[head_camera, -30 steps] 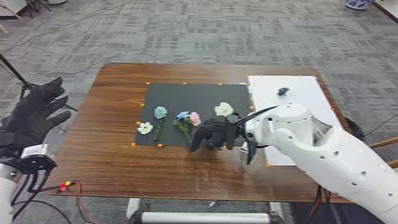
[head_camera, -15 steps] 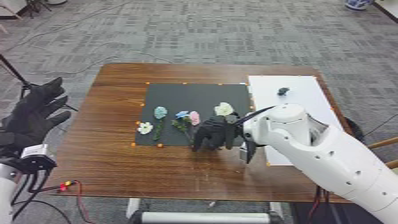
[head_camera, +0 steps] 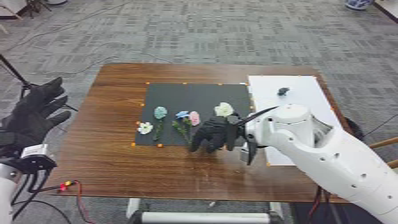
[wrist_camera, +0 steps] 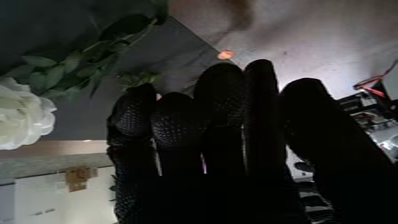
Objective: Arrange flowers
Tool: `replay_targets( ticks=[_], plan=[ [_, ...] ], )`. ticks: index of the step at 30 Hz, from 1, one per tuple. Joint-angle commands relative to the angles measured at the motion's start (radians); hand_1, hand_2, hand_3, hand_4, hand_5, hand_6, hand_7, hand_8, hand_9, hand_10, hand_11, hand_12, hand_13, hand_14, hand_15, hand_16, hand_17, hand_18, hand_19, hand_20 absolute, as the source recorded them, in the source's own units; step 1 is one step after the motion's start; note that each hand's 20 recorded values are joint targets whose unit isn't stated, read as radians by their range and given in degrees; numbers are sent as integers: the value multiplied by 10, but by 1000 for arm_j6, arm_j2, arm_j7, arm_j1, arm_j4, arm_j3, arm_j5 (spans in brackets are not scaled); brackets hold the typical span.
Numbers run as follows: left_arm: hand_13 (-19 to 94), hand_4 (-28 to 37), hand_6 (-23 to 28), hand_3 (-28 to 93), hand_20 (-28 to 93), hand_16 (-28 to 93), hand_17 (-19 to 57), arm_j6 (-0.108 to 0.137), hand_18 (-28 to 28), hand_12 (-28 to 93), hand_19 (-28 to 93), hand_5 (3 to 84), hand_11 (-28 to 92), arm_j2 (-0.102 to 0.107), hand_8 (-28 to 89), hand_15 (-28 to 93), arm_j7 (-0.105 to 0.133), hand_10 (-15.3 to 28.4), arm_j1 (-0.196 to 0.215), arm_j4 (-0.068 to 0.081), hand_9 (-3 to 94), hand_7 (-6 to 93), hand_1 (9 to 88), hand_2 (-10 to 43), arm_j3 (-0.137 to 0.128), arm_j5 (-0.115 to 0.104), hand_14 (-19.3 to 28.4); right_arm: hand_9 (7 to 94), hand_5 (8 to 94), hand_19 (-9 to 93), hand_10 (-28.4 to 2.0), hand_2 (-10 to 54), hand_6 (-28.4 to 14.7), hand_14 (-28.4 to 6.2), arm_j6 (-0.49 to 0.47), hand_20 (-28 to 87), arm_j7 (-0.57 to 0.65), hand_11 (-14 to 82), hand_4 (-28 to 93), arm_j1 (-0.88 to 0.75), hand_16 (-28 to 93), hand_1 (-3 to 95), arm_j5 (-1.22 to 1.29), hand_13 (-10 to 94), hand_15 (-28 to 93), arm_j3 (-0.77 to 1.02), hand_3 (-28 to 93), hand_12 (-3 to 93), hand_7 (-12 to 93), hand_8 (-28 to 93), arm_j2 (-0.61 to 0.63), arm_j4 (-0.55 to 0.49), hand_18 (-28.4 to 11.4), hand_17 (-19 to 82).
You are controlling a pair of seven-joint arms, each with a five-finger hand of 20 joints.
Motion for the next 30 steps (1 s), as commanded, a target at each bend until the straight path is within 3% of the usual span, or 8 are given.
replay_targets(
  ticks=[1,10,15,21,24,27,30],
  plan=[
    [11,-283,12,450,104,-47,-145,4,190,206,309,176,167,-8,-81,332,-4,78,6,-3,104,188,299,-31,-6,-3,107,700,473,798,-116,116,47,-141,-19,549,-21,572,-171,-2,442,200,-6,592,810,6,932,446,187,-151,9,-10,-230,272],
    [12,-283,12,455,104,-46,-145,7,190,207,309,176,166,-9,-81,332,-5,78,9,-6,103,186,296,-33,-7,-3,106,696,511,796,-116,111,46,-141,-34,545,-23,581,-178,-3,442,199,-11,591,807,16,932,418,195,-153,11,-13,-229,272],
    [11,-283,13,452,104,-45,-144,5,190,206,308,176,166,-8,-80,334,-5,79,8,-4,104,186,299,-32,-8,-3,107,692,627,790,-115,110,31,-138,-8,547,-33,577,-192,-2,444,201,-12,586,803,12,932,417,268,-143,8,-5,-225,269],
    [11,-283,12,454,104,-46,-144,7,190,206,308,176,167,-11,-81,332,-3,78,10,-7,104,187,298,-32,-5,-2,107,693,610,785,-115,106,30,-135,-3,547,-29,577,-188,-2,444,202,-18,583,803,19,932,417,282,-147,13,-10,-221,266],
    [11,-283,13,449,104,-45,-145,7,190,206,309,176,166,-12,-81,332,2,78,13,-9,104,187,301,-32,-9,-1,107,671,606,784,-112,96,27,-134,81,548,-9,552,-204,-19,442,207,45,582,803,81,932,432,302,-146,52,-28,-221,266],
    [11,-283,13,450,104,-46,-145,14,190,206,309,176,166,-13,-81,333,2,78,18,-10,104,187,300,-31,-11,-5,107,684,611,793,-112,105,23,-129,227,548,65,553,-198,-24,432,194,151,596,806,154,929,411,311,-152,106,-40,-222,278],
    [11,-283,13,453,104,-47,-145,7,190,206,309,176,166,-14,-81,332,-1,79,14,-8,104,187,299,-32,-7,-2,107,692,623,800,-113,90,21,-124,422,545,251,556,-221,-1,425,184,216,612,806,156,910,401,319,-153,182,-46,-220,289]
  ],
)
